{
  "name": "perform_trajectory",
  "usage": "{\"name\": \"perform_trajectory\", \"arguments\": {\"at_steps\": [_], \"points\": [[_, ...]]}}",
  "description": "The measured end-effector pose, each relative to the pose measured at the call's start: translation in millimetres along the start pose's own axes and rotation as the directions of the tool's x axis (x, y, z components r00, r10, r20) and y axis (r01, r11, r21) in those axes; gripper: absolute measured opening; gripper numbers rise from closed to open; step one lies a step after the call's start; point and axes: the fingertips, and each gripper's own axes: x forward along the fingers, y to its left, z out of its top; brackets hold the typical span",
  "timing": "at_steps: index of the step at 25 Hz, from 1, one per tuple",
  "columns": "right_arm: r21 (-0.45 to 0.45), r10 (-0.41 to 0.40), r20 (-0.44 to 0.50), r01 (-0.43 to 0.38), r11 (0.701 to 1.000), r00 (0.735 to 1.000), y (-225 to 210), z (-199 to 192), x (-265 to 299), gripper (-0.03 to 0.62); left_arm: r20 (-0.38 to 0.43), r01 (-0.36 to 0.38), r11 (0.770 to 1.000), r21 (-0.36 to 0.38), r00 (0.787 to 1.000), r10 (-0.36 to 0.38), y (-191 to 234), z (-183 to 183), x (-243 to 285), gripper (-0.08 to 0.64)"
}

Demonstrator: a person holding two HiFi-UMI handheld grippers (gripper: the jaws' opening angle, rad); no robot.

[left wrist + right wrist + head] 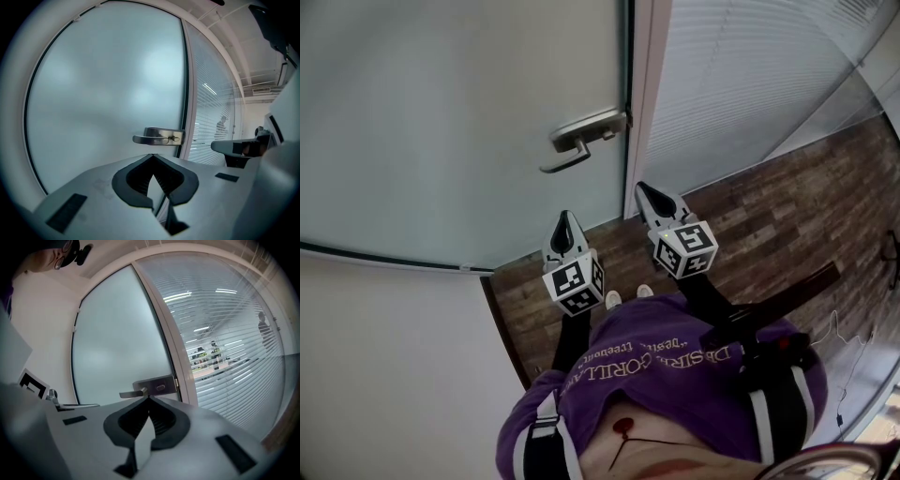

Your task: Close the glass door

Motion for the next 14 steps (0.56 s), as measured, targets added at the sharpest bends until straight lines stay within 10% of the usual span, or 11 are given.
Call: {"name": "perform_trajectory", "arguments": {"at_steps": [14], "points": [[-0.013,-0.015,0.0,0.015,1.0,1.0,2.1,-3.1,-3.4,-0.003,-0.008,-0.007,0.999,0.052,1.0,0.008,3.5,-4.2,-1.1,0.002]]}}
